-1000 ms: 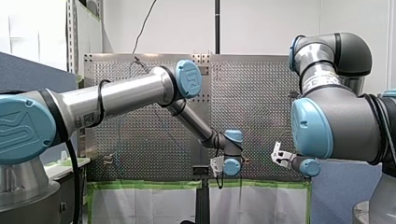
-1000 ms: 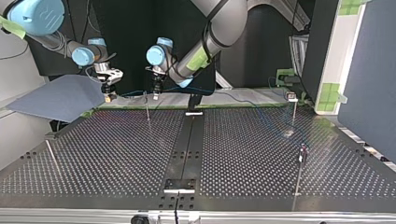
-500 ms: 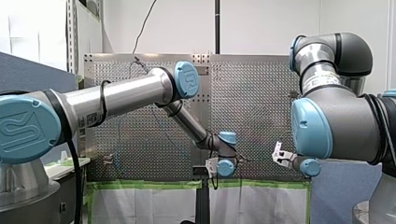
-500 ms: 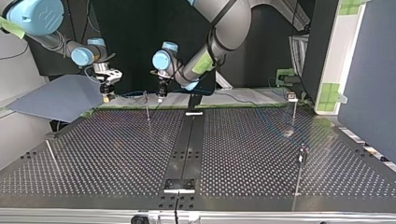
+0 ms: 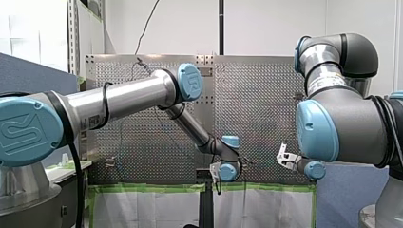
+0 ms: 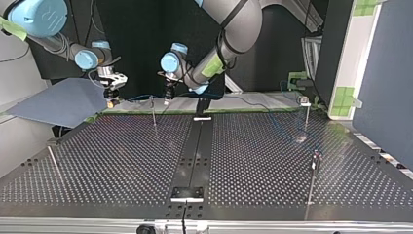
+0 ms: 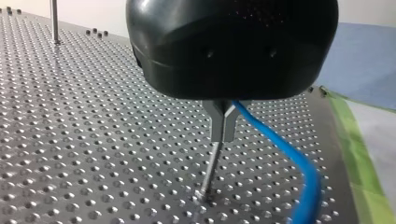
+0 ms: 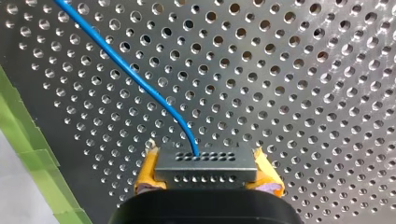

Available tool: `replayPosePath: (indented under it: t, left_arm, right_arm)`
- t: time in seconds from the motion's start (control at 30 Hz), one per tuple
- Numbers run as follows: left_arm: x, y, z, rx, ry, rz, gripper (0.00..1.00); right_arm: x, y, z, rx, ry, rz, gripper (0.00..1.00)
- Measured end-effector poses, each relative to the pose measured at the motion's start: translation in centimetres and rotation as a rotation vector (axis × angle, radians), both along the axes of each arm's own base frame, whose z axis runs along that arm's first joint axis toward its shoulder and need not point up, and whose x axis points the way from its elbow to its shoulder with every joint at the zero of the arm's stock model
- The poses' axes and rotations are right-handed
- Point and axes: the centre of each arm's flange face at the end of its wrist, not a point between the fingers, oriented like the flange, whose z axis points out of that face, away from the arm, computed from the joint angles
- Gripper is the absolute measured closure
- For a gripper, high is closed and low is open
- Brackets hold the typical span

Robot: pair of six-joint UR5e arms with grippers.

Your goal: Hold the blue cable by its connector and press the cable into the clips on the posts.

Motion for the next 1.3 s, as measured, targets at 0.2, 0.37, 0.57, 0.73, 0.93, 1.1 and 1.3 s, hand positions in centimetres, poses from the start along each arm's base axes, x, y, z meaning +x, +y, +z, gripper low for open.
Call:
replayPosePath:
  t: [0.2,0.37,0.57,0.73,0.93,1.1,1.3]
  left_arm:
    - [-0.1,-0.3,-1.8,0.024,0.028,-0.014,1.0]
    - [0.7,-0.6,-1.2,0.029,0.034,-0.014,1.0]
    - [2.1,-0.6,-0.2,0.029,0.036,-0.016,1.0]
    - [2.9,0.0,-0.1,0.03,0.041,-0.015,1.0]
    - [4.2,1.2,-0.2,0.035,0.049,0.0,1.0]
    - [5.1,2.0,-0.2,0.034,0.049,0.012,1.0]
    - [6.1,2.8,-0.1,0.035,0.051,0.023,1.0]
  right_arm:
    - [-0.4,-0.2,0.0,0.0,-0.009,-0.013,1.0]
    - [-0.6,-0.6,0.2,-0.005,-0.016,-0.031,1.0]
    - [-0.8,-1.2,0.6,-0.014,-0.022,-0.039,1.0]
    - [-0.9,-1.7,0.8,-0.021,-0.029,-0.042,1.0]
    - [-1.2,-2.4,1.2,-0.03,-0.039,-0.046,1.0]
    - [-1.4,-3.1,1.6,-0.04,-0.048,-0.049,1.0]
    - [-1.5,-3.8,2.1,-0.056,-0.051,-0.052,1.0]
